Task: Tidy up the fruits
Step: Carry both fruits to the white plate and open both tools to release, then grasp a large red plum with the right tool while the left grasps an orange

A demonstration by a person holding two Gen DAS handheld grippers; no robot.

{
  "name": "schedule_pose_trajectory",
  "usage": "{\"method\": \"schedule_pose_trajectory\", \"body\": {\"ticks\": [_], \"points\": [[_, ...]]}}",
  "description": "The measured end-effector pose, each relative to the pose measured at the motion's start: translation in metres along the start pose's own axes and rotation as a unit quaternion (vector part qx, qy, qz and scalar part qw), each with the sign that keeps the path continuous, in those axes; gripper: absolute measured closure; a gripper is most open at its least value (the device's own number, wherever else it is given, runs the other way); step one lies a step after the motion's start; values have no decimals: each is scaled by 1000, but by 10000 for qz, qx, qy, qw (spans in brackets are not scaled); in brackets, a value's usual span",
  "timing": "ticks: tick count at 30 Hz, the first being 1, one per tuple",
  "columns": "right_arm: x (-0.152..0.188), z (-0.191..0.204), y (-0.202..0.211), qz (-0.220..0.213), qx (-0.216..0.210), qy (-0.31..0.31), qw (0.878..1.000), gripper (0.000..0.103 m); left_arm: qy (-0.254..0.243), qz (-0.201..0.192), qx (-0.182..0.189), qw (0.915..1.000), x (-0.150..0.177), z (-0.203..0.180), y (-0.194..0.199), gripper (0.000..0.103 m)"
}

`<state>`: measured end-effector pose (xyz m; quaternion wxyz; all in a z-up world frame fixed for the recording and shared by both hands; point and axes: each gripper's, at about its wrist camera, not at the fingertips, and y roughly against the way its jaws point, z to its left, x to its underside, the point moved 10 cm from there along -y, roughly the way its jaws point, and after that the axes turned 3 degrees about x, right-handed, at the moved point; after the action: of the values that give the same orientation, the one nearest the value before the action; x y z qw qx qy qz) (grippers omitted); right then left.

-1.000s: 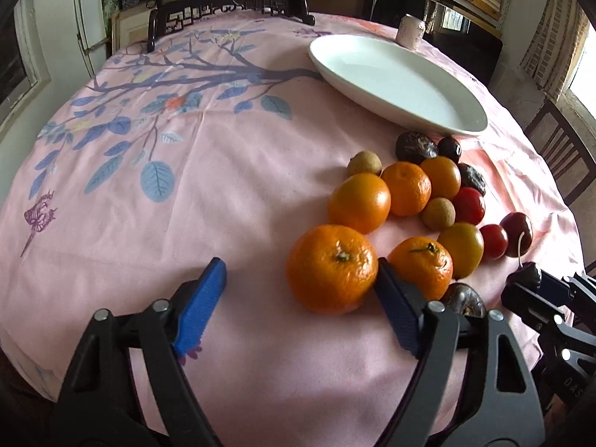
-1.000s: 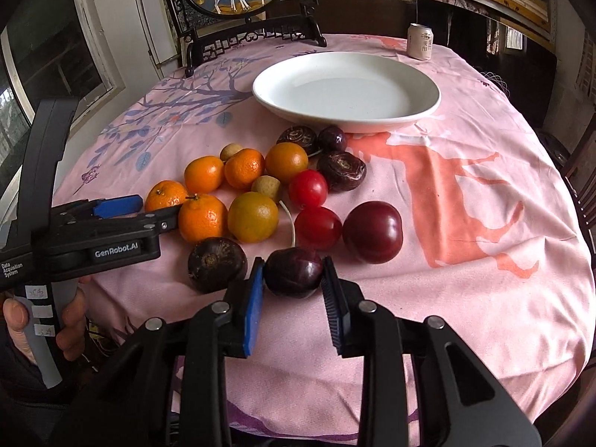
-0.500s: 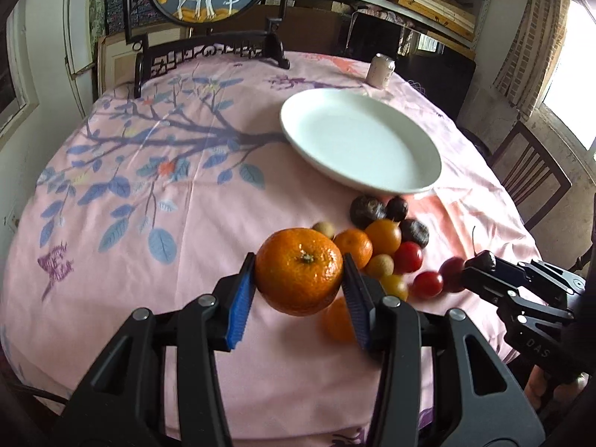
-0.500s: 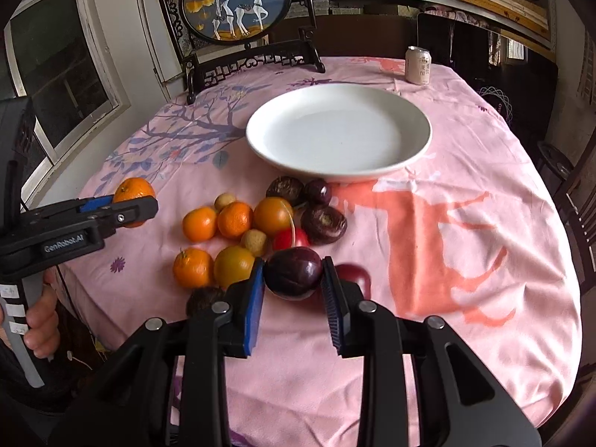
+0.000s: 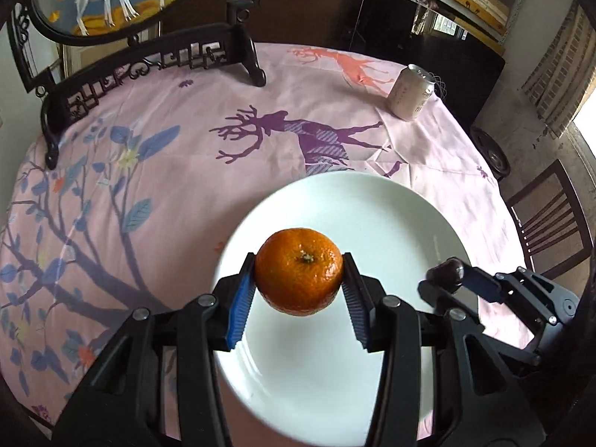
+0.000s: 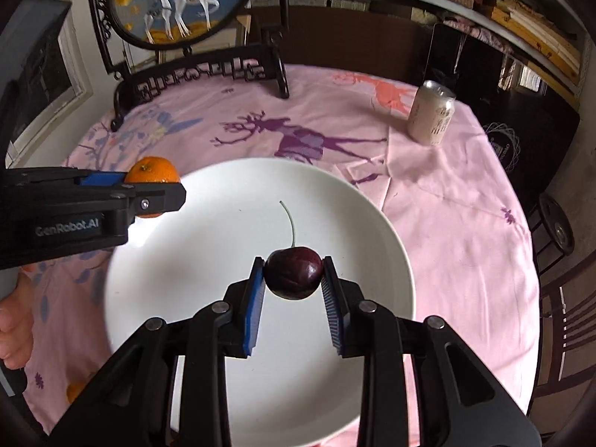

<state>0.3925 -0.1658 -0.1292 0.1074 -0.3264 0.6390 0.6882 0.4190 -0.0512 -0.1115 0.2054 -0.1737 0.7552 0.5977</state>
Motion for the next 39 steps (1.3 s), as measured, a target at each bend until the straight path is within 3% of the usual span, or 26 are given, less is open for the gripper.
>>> {"method": "schedule_pose_trajectory", "body": {"ticks": [4, 6, 7, 13, 16, 17, 22, 27, 33, 39], "points": [[-3, -2, -33, 233, 20, 168, 9996, 72, -29, 235, 12, 9997, -4, -7, -31, 57], [-4, -1, -41, 307, 73, 281, 9991, 62, 15, 328, 10, 9995, -5, -6, -40, 55], [-5, -2, -42, 314, 127, 302, 9990, 51, 39, 314, 22, 9995, -6, -5, -38, 50], [-2, -15, 18, -96, 408, 94, 9991, 46, -53, -400, 31, 9992, -7, 3, 35, 22], [24, -8, 69, -272, 364, -127, 9989, 41, -268, -734, -93, 9969, 25, 5, 83, 14], [37, -1, 85, -311, 318, -180, 9988, 34, -314, -810, -161, 9961, 41, 7, 96, 12], [121, 40, 141, -692, 243, -329, 9968, 17, -344, -1068, -288, 9933, 144, 20, 138, 6], [179, 64, 159, -700, 551, -399, 9952, 17, -201, -974, -311, 9946, 225, 34, 146, 6], [200, 72, 159, -535, 672, -351, 9957, 17, -277, -893, -473, 9945, 258, 37, 147, 6], [212, 68, 144, -295, 716, -413, 9961, 17, -355, -773, -526, 9950, 265, 35, 142, 6]]}}
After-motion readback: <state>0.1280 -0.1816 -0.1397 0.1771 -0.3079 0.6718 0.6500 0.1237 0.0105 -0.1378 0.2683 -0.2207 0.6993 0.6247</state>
